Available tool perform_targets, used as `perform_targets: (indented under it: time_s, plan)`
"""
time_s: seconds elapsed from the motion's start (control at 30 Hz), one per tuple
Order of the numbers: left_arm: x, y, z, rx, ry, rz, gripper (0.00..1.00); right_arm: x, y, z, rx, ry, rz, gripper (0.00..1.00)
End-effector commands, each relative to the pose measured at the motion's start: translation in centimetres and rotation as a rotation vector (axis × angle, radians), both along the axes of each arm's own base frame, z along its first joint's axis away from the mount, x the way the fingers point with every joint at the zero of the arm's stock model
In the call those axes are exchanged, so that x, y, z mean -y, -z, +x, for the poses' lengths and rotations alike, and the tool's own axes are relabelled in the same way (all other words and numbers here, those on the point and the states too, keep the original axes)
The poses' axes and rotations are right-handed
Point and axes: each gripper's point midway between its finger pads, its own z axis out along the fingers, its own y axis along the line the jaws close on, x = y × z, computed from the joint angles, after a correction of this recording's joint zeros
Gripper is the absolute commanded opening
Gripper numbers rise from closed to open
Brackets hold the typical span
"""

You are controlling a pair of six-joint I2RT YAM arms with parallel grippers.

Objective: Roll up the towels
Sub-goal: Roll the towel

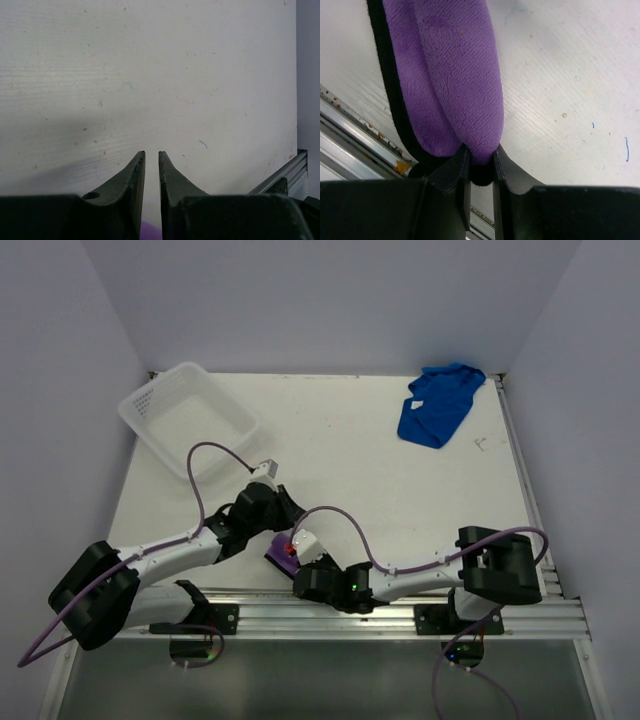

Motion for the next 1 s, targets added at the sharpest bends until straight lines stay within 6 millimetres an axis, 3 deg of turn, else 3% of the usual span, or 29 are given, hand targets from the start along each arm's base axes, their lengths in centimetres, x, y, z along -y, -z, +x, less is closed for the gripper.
perform_targets:
  time_s: [0.0, 0.23, 0.33, 0.43, 0.73, 0.97]
  plan:
    - [1.1, -2.6, 1.5, 0.065, 0.015, -0.032, 0.21, 0.1, -1.0, 1.7, 0.109, 0.06, -0.053, 0.0]
    - [1.5, -3.3, 2.3, 0.074, 0.018, -0.033, 0.21, 0.5, -1.5, 3.1, 0.224, 0.085, -0.143, 0.0]
    - [1.7, -3.4, 2.4, 0.071, 0.023, -0.048, 0.21, 0.8, -0.7, 3.3, 0.264, 0.069, -0.224, 0.0]
    - [1.9, -2.5, 1.7, 0.039, 0.03, -0.074, 0.21, 0.7, -0.3, 3.4, 0.292, 0.065, -0.266, 0.0]
    - [2.3, -0.9, 0.1, -0.02, 0.054, -0.137, 0.2, -0.6, 0.1, 1.5, 0.458, -0.015, -0.456, 0.0]
    - [0.9, 0.4, -0.9, -0.038, 0.004, -0.152, 0.2, -1.3, 0.4, 0.0, 0.506, -0.083, -0.546, 0.0]
